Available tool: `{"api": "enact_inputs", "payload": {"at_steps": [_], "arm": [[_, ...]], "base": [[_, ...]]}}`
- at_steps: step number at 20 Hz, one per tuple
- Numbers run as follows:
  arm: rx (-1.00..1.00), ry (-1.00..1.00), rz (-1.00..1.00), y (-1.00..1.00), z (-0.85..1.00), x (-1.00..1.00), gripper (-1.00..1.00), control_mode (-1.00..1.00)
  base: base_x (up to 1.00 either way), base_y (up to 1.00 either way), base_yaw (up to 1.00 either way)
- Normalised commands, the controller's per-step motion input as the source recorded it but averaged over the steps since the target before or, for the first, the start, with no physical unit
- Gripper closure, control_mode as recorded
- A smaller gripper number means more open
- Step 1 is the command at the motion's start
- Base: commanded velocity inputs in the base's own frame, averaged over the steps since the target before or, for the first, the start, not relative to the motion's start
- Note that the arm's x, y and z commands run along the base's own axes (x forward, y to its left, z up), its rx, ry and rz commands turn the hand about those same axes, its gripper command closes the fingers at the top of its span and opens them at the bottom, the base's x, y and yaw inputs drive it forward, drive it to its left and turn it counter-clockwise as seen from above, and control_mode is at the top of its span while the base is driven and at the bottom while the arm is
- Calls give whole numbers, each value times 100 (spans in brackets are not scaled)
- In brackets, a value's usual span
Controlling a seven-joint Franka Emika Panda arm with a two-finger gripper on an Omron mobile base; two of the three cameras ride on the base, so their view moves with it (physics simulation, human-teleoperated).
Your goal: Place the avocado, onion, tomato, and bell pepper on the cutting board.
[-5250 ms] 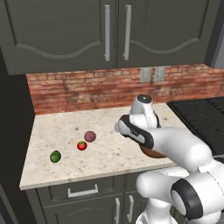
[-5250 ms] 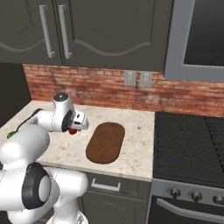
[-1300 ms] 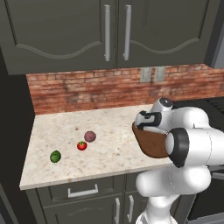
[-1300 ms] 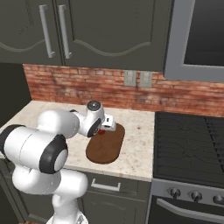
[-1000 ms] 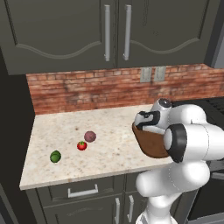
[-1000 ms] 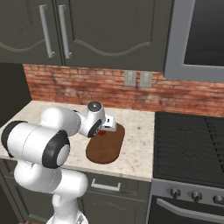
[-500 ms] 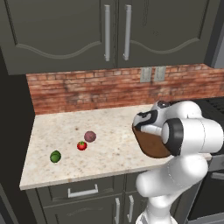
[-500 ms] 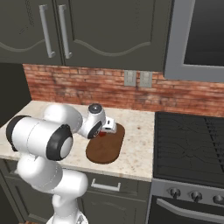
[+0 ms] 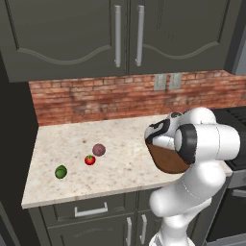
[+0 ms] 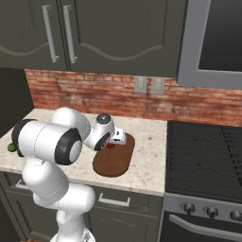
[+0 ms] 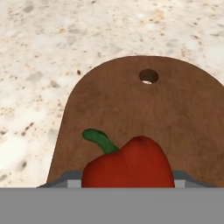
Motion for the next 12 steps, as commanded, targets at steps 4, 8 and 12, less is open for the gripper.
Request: {"api": "enact_inputs", "payload": {"at_steps": [4, 8, 12], "arm": [[0, 0, 0, 4, -15, 8, -100, -100], [0, 1, 0, 11, -8, 3, -100, -100], [0, 0, 0, 0, 0, 0, -100, -100]], "base": [[0, 0, 0], [0, 0, 0], [0, 0, 0]]}}
